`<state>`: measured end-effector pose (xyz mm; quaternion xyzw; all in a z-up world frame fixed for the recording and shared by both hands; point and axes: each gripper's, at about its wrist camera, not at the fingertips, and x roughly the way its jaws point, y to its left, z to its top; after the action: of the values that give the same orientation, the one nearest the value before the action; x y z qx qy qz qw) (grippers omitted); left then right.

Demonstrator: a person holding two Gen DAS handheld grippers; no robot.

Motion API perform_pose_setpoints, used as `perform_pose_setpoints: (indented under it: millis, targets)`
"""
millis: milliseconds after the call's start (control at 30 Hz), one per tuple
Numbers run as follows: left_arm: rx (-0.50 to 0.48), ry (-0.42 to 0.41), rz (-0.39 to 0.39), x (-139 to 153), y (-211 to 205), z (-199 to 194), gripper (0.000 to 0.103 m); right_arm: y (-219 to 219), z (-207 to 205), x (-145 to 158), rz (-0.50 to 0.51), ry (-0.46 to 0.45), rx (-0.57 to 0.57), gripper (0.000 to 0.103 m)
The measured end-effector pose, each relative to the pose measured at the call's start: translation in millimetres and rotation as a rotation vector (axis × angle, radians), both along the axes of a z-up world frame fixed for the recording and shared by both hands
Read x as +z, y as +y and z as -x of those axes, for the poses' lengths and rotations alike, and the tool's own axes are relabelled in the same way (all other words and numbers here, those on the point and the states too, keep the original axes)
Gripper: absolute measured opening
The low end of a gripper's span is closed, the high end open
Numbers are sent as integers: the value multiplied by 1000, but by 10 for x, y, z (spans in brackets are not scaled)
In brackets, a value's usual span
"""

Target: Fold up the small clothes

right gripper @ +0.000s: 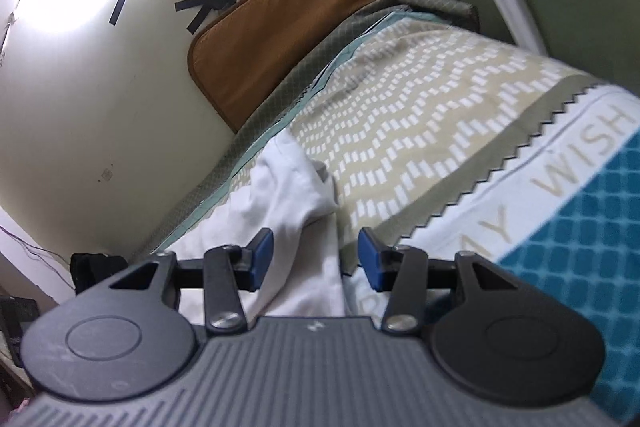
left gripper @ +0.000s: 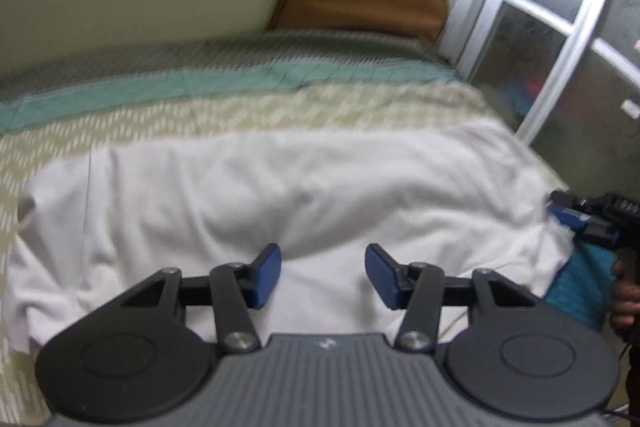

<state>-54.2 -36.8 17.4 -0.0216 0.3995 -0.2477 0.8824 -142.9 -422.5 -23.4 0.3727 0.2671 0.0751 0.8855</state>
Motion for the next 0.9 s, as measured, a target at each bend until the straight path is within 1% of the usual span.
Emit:
perform_pose_setpoints:
  millis: [33,67,100,133,200,267,333,400,433,500,533,567,633,700,800,900]
  targets:
    - [4,-25,-4,-10,11,28,39,13,-26,-12,-8,-9,4,50]
    - [4,-37,-13,-18,12,47,37,27,-47,-22,-19,-17,6,50]
    - [10,-49,-28,-27,1,65,36,45,-68,-27,-23,-18,8,46]
    - [13,-65,-48,-32,-22,87,34,56,-75,-40,-21,-9,22,33]
    - [13,-91,-75,-46,-79,108,34,130,-150,-86,-37,31,53,13]
    - [10,-97,-90,-39,-88,129,34,204,-155,-22,-37,20,66,11]
    - [11,-73,-76,-15,-63,110,34,268,-112,145,-54,-29,101,11]
    - [2,-38,-21,46,6,76,35,363,-84,361,-56,-74,139,11]
    - [0,-38,21,105,84,79,36,435,-76,486,-44,-99,165,11]
    - [22,-79,97,265,281,117,41,645,-89,725,-14,-144,230,11]
    - [42,-106,129,346,405,146,46,759,-109,814,-4,-161,263,11]
    - [66,-130,157,419,543,175,49,902,-136,906,8,-178,304,11]
    - [122,-162,198,522,838,239,50,1230,-208,1055,38,-201,386,11]
    - [184,-178,226,567,1135,297,51,1598,-313,1142,69,-204,467,11]
    - [266,-184,258,555,1533,394,53,2162,-486,1166,107,-187,588,11]
    - [323,-175,268,502,1816,475,54,2697,-665,1144,126,-167,699,10]
